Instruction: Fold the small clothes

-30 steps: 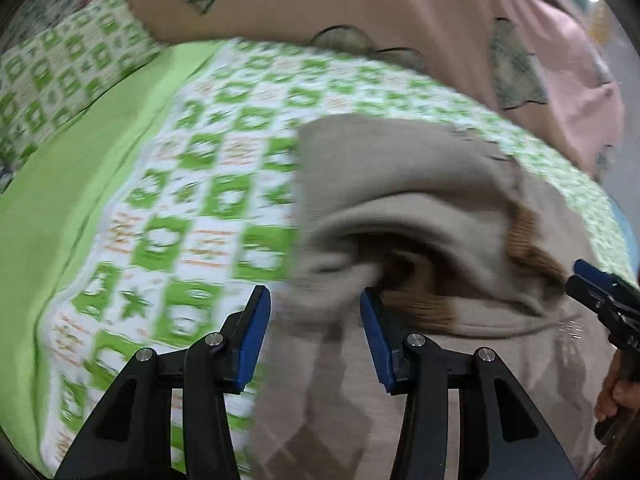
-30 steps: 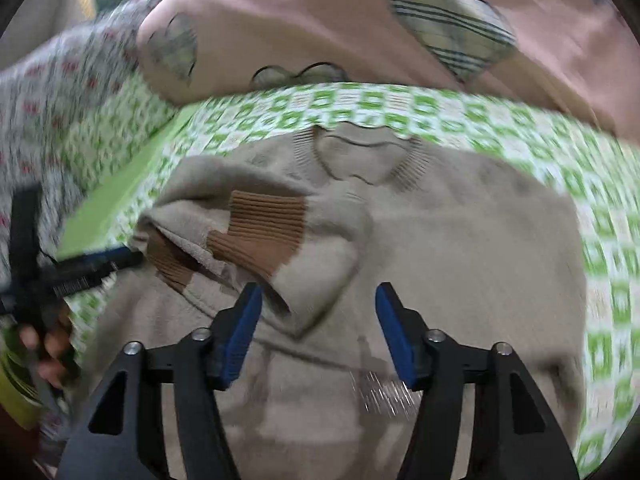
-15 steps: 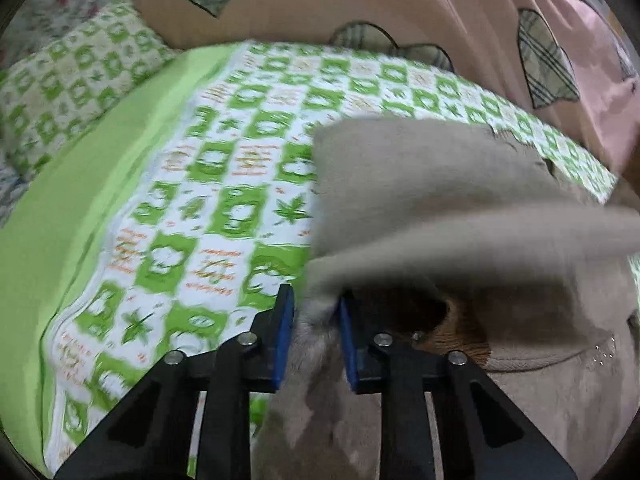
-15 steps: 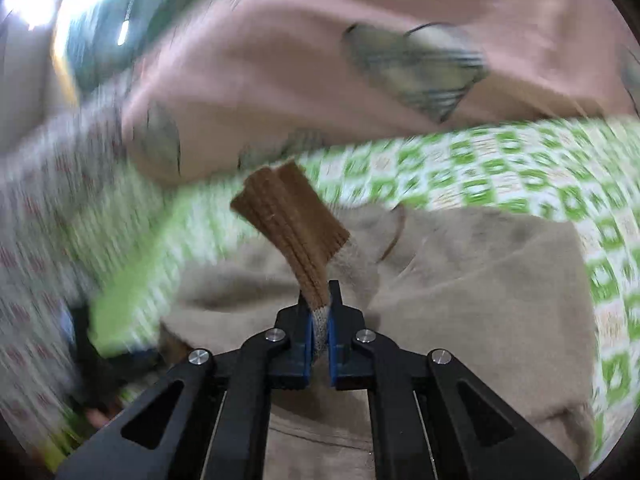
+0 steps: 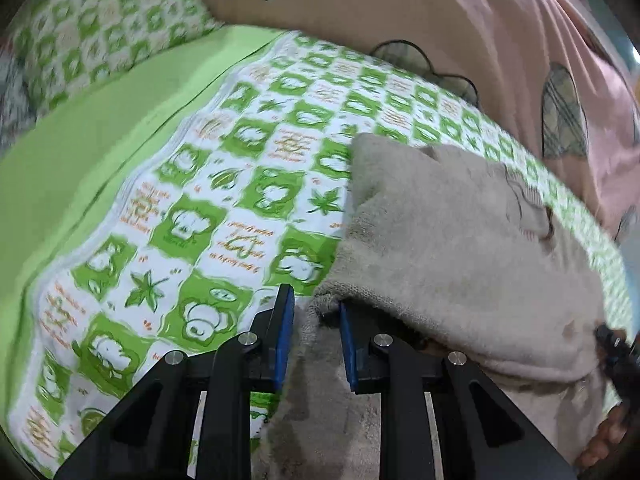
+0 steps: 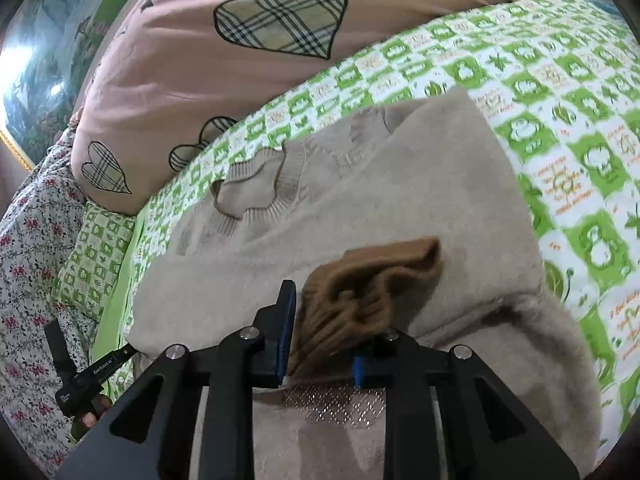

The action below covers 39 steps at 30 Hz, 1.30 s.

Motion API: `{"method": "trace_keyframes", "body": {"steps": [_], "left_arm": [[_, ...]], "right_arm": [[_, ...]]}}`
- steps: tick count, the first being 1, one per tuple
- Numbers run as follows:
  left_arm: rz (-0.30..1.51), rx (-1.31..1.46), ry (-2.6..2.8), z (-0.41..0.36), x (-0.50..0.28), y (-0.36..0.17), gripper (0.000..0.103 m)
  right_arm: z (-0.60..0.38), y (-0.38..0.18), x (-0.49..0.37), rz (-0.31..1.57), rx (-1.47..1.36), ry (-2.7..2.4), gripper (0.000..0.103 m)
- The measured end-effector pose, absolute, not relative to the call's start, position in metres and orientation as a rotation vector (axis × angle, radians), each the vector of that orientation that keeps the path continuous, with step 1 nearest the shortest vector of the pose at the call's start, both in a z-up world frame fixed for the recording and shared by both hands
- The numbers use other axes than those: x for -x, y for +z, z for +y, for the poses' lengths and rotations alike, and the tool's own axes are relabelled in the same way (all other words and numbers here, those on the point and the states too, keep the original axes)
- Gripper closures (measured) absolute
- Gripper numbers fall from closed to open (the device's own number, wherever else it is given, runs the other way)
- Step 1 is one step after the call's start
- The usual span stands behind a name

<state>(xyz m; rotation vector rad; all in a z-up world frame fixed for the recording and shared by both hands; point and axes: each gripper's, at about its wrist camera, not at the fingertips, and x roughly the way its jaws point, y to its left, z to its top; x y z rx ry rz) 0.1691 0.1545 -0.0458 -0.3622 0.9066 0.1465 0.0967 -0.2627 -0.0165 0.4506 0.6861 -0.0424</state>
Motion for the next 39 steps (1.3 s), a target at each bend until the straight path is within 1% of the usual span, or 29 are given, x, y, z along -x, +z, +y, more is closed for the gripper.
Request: {"method": "trace_keyframes", "body": {"steps": [1,4,6,9,11,13,15,17,20,24,25,26,27,28,29,32,33,35,39], "left_arm": [[0.907,0.399,0.136,0.159,-0.168,-0.048,0.081],[0.908,0.453,0.118,0.166,-0.165,-0.052,0.081],[0.909,0.457,0.113,0.166,-0.164,-0.053,0.079],[0.95,0.464,0.093,0.167,-0.165,-0.056,0.077],[0.954,0.461,0.044,0.168,-0.16,-0.053,0.078],[0.942,0.435,-0.036,0.167,-0.154,-0.045,0.071],[0.929,0.416,-0.11,0.168,-0.153,-0.036,0.046],[0.924,0.423,-0.144,0.172,-0.164,-0.031,0.039],[0.954,0.488,-0.184,0.178,-0.2,-0.036,0.03],[1.069,0.596,-0.239,0.179,-0.256,-0.065,0.03],[1.064,0.596,-0.248,0.177,-0.265,-0.067,0.03],[1.042,0.574,-0.235,0.175,-0.27,-0.063,0.046],[1.024,0.546,-0.236,0.171,-0.273,-0.059,0.094],[1.015,0.526,-0.246,0.167,-0.275,-0.055,0.095],[0.97,0.499,-0.219,0.165,-0.271,-0.046,0.096],[0.801,0.427,-0.203,0.158,-0.248,-0.019,0.097],[0.774,0.409,-0.196,0.156,-0.244,-0.015,0.097],[0.773,0.364,-0.158,0.153,-0.243,-0.018,0.097],[0.831,0.312,-0.104,0.152,-0.251,-0.039,0.097]], "right_arm": [[-0.262,-0.013,-0.095,0.677,-0.428,-0.035,0.094],[-0.254,0.004,-0.089,0.59,-0.377,0.0,0.094],[-0.255,0.004,-0.092,0.607,-0.343,-0.029,0.094],[-0.265,-0.019,-0.102,0.738,-0.374,-0.065,0.089],[-0.272,-0.029,-0.1,0.772,-0.41,-0.079,0.08],[-0.277,-0.034,-0.093,0.769,-0.444,-0.069,0.075],[-0.28,-0.033,-0.089,0.759,-0.466,-0.053,0.07],[-0.279,-0.031,-0.09,0.758,-0.469,-0.044,0.065],[-0.277,-0.031,-0.094,0.761,-0.463,-0.039,0.062],[-0.275,-0.033,-0.097,0.762,-0.451,-0.036,0.062],[-0.272,-0.033,-0.096,0.762,-0.446,-0.035,0.062],[-0.271,-0.032,-0.098,0.766,-0.436,-0.029,0.067],[-0.268,-0.031,-0.1,0.771,-0.416,-0.021,0.075],[-0.264,-0.029,-0.102,0.773,-0.388,-0.017,0.094],[-0.262,-0.027,-0.102,0.765,-0.374,-0.013,0.094],[-0.255,-0.003,-0.094,0.62,-0.33,0.031,0.094],[-0.254,0.001,-0.094,0.602,-0.313,0.025,0.094],[-0.253,0.001,-0.101,0.625,-0.272,-0.013,0.095],[-0.258,-0.02,-0.116,0.734,-0.237,-0.077,0.095]]}}
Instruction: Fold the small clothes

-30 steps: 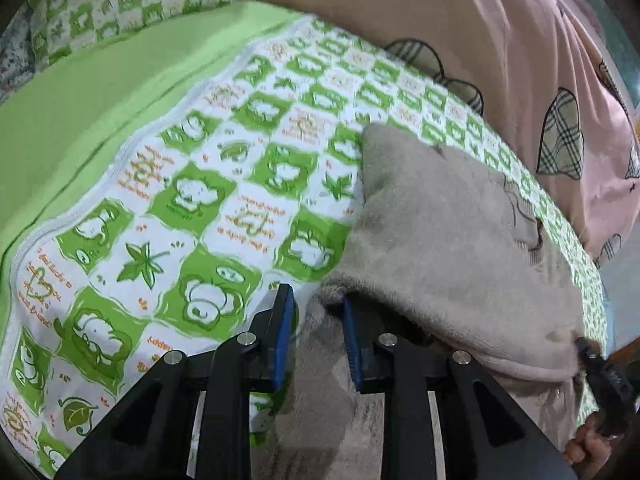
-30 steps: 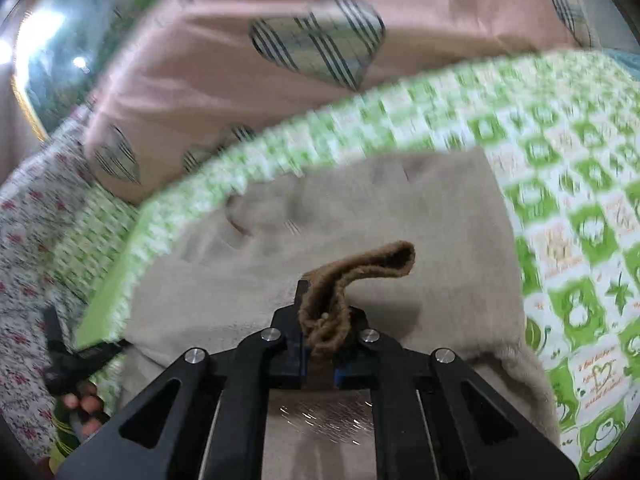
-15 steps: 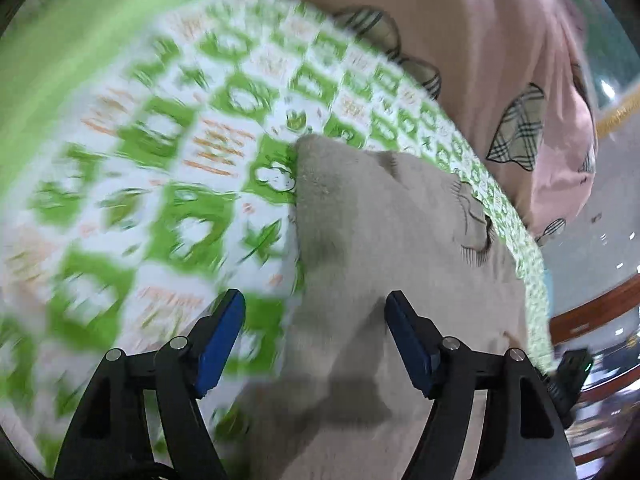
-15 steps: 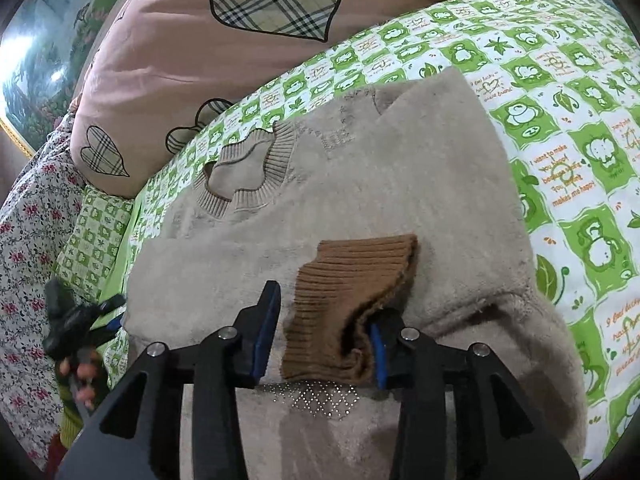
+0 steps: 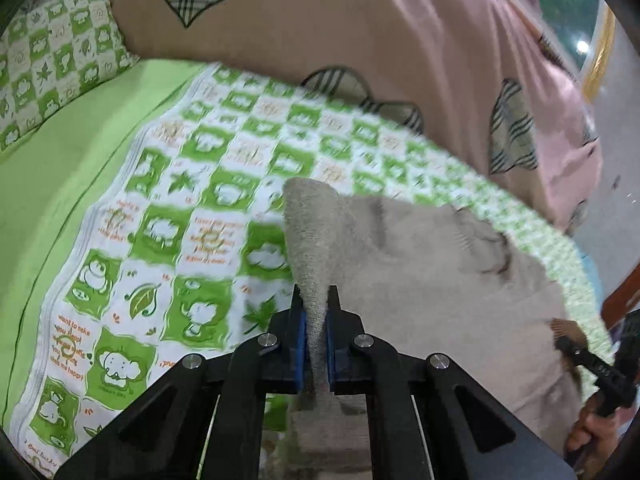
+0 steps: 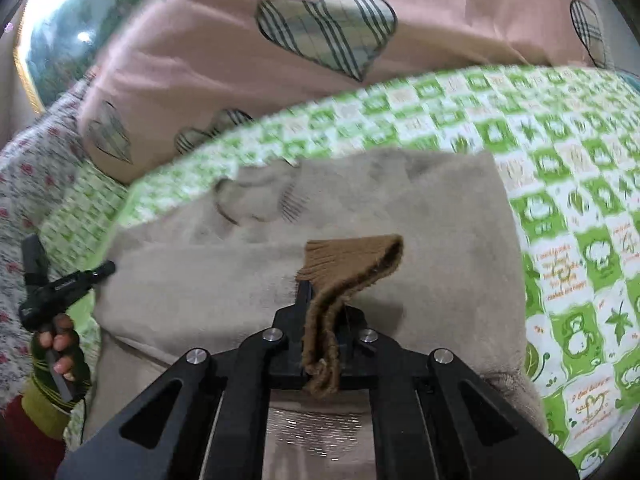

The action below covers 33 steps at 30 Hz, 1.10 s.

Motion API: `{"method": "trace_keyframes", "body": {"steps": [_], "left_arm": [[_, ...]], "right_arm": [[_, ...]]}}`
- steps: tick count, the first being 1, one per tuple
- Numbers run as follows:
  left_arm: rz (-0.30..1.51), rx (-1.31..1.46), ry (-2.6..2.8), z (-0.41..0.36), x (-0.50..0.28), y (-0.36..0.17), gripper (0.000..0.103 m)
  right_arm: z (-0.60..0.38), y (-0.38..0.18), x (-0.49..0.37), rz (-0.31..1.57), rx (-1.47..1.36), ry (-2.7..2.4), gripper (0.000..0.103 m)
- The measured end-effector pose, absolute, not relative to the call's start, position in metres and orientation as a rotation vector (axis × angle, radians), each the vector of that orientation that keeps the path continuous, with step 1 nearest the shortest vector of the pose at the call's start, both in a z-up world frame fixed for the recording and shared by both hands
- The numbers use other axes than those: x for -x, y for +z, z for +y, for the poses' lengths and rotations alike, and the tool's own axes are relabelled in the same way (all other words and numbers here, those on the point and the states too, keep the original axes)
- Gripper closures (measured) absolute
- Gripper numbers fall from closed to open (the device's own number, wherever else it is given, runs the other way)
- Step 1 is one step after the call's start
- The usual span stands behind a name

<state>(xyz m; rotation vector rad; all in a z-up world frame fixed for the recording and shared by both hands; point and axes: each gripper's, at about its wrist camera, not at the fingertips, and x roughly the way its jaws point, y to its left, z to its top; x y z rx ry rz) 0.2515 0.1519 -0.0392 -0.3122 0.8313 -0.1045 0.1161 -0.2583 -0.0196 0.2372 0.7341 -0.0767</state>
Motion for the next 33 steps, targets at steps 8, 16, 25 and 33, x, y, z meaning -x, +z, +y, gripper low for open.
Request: {"method": "trace_keyframes", "body": {"steps": [8,16,25,33], "left_arm": [[0.859,0.237,-0.082,0.137,-0.255,-0.043,0.092],[0.884,0.25,-0.036,0.147,-0.215,-0.03,0.057],[0.915,0.311,-0.066,0.154,-0.105,-0.025,0.042],[0.976,0.346,-0.087,0.149,-0.023,-0.037,0.035]], "right_arm": [[-0.258,-0.026,-0.112,0.767,-0.157,-0.204,0.095],[-0.269,-0.016,-0.09,0.804,-0.234,-0.216,0.071],[-0.265,0.009,-0.014,0.741,-0.279,-0.162,0.054],[-0.258,0.005,0.047,0.759,-0.286,-0.119,0.05]]}}
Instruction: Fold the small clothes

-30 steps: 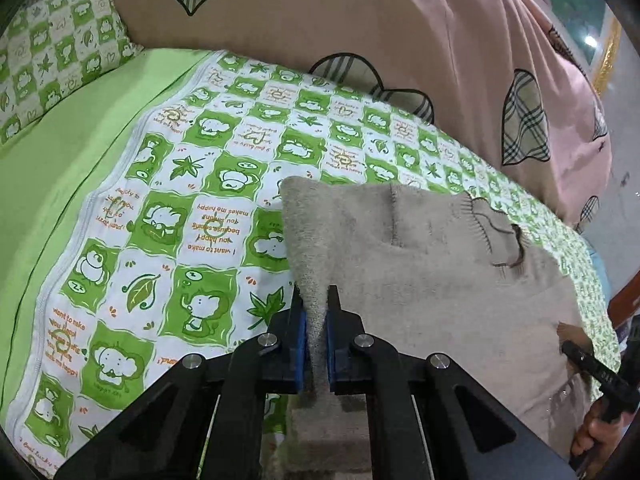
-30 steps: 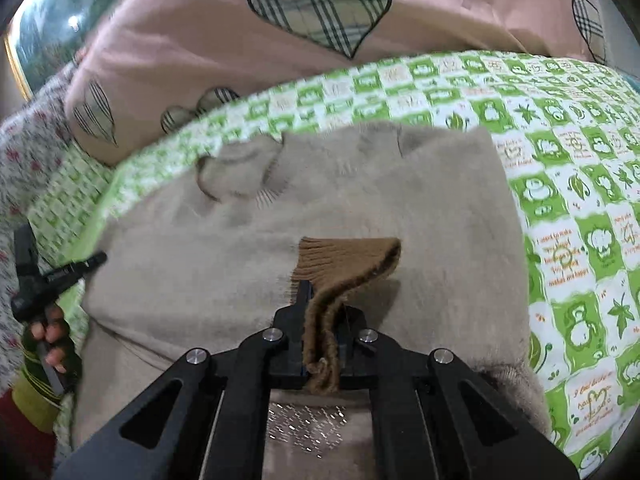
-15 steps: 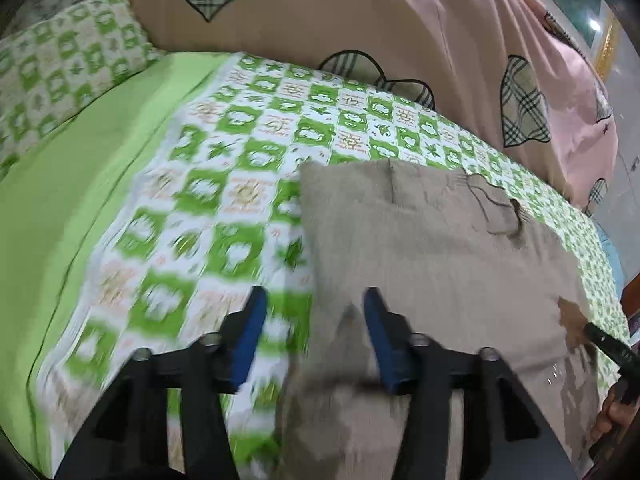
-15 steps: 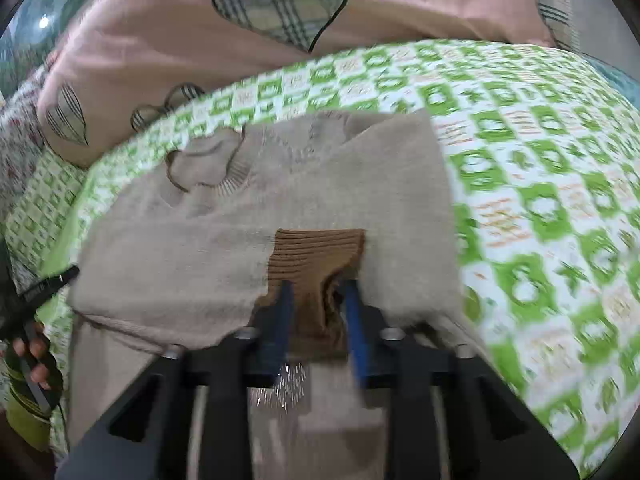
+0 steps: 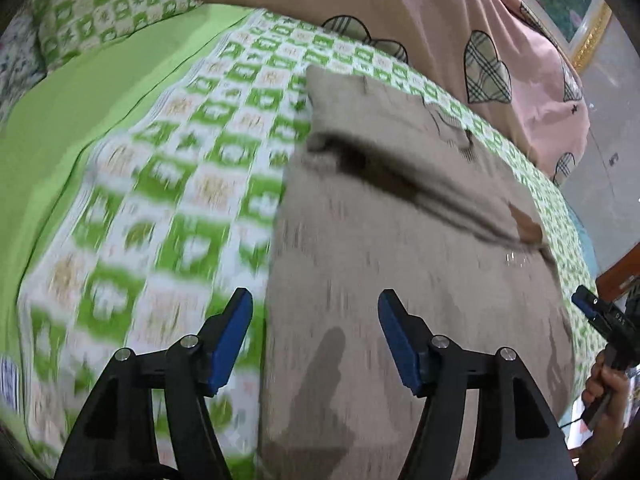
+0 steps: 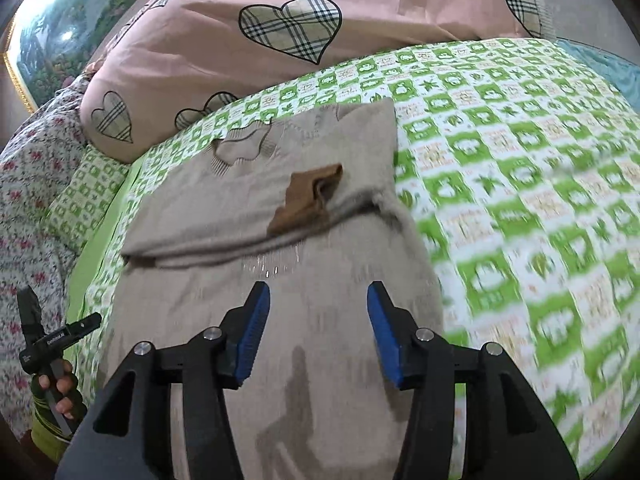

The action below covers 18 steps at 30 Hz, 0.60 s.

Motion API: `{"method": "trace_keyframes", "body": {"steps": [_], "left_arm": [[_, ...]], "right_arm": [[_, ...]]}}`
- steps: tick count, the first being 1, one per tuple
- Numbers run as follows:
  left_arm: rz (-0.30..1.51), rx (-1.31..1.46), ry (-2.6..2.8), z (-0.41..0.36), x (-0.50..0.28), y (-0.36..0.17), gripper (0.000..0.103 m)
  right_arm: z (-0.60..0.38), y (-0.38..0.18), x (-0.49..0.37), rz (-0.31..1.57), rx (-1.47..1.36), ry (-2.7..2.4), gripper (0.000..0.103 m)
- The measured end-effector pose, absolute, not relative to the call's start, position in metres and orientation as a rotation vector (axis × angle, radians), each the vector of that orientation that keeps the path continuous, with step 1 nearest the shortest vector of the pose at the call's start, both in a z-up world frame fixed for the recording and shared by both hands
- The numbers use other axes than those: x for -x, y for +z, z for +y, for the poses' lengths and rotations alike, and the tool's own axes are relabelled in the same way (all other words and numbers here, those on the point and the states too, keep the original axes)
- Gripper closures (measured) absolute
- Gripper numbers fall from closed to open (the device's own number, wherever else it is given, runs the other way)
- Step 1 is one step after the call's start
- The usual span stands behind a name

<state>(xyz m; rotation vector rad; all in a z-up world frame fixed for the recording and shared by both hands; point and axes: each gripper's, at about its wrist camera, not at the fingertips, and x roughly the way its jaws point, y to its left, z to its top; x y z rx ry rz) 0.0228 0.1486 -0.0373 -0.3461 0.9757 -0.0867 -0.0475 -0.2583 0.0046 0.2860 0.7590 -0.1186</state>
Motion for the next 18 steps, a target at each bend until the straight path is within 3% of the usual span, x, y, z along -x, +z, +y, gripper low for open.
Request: {"method": "trace_keyframes", "body": {"steps": [18], "left_arm": [[1.066,0.373,-0.241,0.136,0.088,-0.062,0.029]], "right_arm": [[-0.276,-0.028,0.176,0.819,-0.38,0.002,0.049]]}}
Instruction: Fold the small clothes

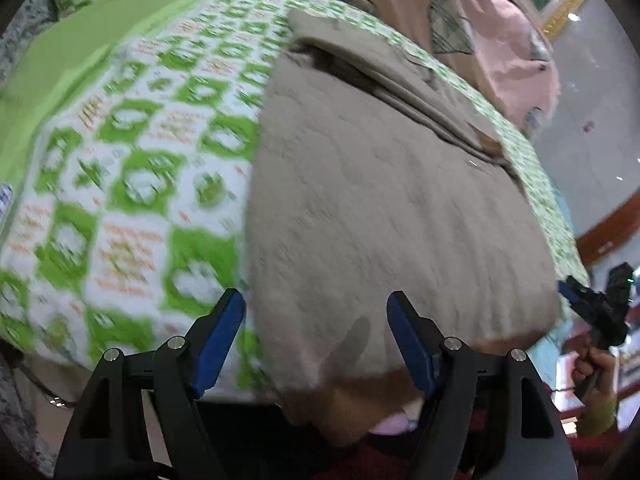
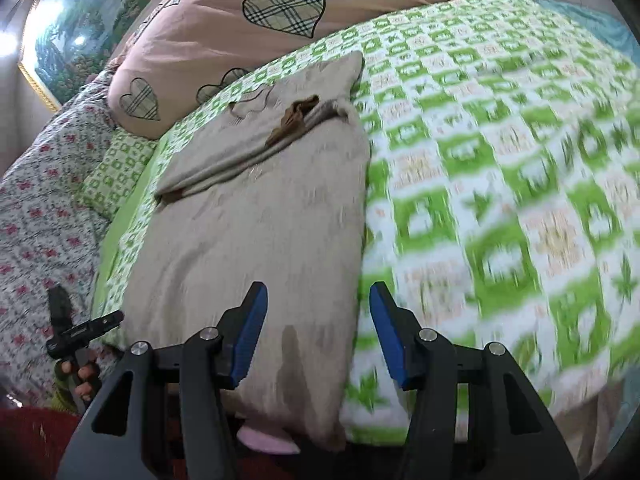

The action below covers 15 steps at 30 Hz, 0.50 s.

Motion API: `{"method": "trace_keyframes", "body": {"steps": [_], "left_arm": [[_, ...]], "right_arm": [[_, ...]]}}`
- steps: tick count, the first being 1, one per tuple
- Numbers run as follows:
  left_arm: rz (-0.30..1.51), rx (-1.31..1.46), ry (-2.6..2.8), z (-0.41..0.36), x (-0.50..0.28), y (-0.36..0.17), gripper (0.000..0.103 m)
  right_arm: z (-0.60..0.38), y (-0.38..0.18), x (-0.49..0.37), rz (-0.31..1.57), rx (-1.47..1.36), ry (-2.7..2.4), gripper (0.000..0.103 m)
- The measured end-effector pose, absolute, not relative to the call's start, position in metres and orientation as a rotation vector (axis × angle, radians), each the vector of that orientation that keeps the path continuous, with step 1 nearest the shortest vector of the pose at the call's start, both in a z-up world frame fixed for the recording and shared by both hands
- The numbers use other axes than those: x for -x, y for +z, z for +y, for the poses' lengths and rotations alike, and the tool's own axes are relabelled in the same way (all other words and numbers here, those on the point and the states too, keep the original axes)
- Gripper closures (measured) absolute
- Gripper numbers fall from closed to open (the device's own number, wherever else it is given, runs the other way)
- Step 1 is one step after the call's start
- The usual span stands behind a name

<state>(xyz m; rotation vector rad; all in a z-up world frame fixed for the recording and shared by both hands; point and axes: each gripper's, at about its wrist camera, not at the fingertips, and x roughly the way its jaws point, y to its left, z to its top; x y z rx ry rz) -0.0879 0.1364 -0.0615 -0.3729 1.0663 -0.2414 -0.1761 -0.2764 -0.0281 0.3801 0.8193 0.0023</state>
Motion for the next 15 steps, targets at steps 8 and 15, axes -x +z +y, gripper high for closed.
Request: {"method": "trace_keyframes", "body": {"steps": [8,15], "left_arm": [[1.085,0.374,-0.457,0.119,0.116,-0.078,0.03],[1.086,0.345,-0.509,0.117,0.117,-0.08,0.039]], "right_arm": [[-0.265,-0.057,0.201,0.86,-0.419,0.222,0.049],[-0.256,-0.067,0.201,0.895,-0.377,0.3,0.049]]}}
